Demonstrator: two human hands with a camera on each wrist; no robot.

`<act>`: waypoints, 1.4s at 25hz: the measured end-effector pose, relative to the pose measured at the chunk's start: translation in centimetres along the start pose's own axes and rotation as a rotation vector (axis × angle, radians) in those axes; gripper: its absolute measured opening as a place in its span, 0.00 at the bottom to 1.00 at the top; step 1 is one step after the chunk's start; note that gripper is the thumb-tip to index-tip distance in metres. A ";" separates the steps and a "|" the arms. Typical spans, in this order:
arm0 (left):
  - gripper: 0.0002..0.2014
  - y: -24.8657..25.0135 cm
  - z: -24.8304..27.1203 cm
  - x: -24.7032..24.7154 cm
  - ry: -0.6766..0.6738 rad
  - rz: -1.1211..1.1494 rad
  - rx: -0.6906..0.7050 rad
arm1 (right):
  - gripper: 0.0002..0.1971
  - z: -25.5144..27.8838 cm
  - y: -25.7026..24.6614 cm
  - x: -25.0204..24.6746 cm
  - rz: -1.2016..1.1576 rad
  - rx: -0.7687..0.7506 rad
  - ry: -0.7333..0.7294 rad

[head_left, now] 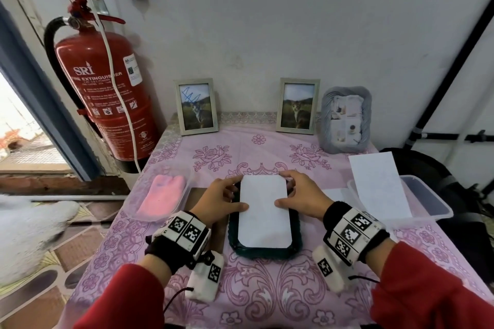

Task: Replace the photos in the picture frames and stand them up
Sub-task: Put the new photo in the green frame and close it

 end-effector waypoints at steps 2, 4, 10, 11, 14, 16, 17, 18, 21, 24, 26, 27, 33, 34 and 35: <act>0.37 -0.3 0.0 0.0 -0.003 -0.065 0.019 | 0.37 0.0 0.1 0.2 0.010 -0.006 0.002; 0.38 -0.7 0.1 0.2 -0.020 -0.100 0.015 | 0.36 0.0 0.2 0.4 0.027 -0.013 0.002; 0.38 -0.5 1.0 0.1 -0.033 -0.157 0.022 | 0.37 0.5 0.4 0.8 0.126 -0.049 -0.021; 0.36 -0.3 1.2 -0.1 -0.034 -0.165 0.039 | 0.36 0.7 0.4 0.7 0.148 -0.055 -0.035; 0.33 0.1 2.7 -0.8 -0.057 -0.265 0.101 | 0.33 1.5 0.3 0.1 0.236 -0.094 -0.084; 0.36 -0.1 4.1 -0.8 -0.106 -0.363 0.123 | 0.33 2.7 0.6 0.0 0.254 -0.097 -0.152; 0.39 -0.2 4.8 -0.7 -0.136 -0.414 0.134 | 0.35 3.4 0.7 0.1 0.257 -0.095 -0.193; 0.42 -0.3 5.5 -0.5 -0.167 -0.463 0.151 | 0.37 4.2 0.7 0.2 0.264 -0.100 -0.229; 0.44 -0.1 6.9 0.3 -0.208 -0.537 0.226 | 0.47 6.0 0.5 1.0 0.305 -0.128 -0.304; 0.42 0.4 7.0 0.6 -0.171 -0.528 0.254 | 0.50 6.8 0.2 1.3 0.323 -0.137 -0.300; 0.40 0.6 7.1 0.8 -0.175 -0.517 0.263 | 0.48 6.9 0.0 1.1 0.319 -0.143 -0.267; 0.39 0.7 7.2 1.0 -0.185 -0.521 0.273 | 0.47 7.0 -0.1 1.1 0.316 -0.145 -0.257; 0.31 0.9 7.2 1.7 -0.181 -0.475 0.264 | 0.41 6.6 0.3 0.6 0.334 -0.142 -0.246; 0.31 1.0 7.2 1.8 -0.176 -0.464 0.265 | 0.41 6.4 0.4 0.4 0.335 -0.139 -0.249; 0.30 1.0 7.2 1.9 -0.170 -0.455 0.269 | 0.41 6.2 0.5 0.3 0.334 -0.136 -0.254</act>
Point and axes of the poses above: each hand's wrist, its own z-axis away from the middle knuckle, its own x-axis out of the palm, y = z × x, the point moved 9 cm from there along -z, towards the middle knuckle, and after that the axes turned 14 degrees about y, right-handed, at the moved point
